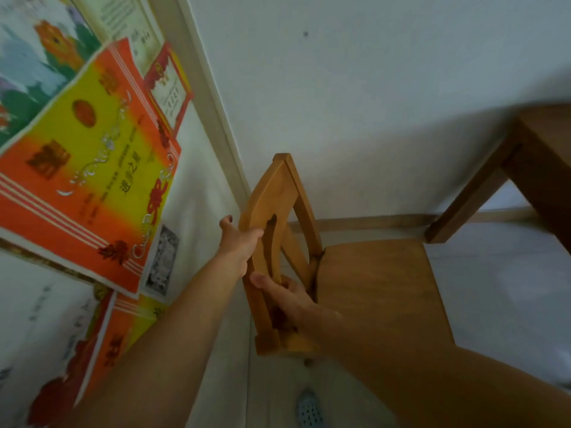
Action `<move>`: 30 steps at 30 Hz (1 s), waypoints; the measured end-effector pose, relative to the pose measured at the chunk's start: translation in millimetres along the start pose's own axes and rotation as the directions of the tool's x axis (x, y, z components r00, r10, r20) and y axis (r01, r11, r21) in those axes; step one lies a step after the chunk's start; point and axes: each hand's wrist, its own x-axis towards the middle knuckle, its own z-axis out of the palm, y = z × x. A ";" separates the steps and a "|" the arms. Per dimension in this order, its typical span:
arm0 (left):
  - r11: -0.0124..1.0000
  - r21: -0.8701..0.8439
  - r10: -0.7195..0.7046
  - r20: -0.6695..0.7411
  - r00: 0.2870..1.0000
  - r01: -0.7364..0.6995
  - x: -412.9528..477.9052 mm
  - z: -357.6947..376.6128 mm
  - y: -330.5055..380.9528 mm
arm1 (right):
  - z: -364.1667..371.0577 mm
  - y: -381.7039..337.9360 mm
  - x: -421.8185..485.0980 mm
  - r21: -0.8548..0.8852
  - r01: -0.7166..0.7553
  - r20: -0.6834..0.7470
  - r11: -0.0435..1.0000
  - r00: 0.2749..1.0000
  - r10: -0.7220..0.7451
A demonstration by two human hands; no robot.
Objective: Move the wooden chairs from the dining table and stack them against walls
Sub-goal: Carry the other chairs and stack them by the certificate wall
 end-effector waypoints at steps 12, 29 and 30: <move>1.000 -0.010 -0.005 -0.084 0.996 0.004 16.9 -69.4 -16.8 | 69.3 5.6 5.6 -0.026 -0.044 0.039 0.999 0.998 0.045; 0.888 0.447 0.259 -0.289 0.922 -0.110 -20.2 -53.7 -28.4 | 29.1 -4.3 -17.6 -0.253 0.088 -0.061 0.963 0.992 -0.107; 0.859 0.495 0.309 -0.293 0.905 -0.133 -29.0 -47.2 -30.3 | 18.0 -3.6 -25.1 -0.210 0.101 -0.087 0.973 0.989 -0.122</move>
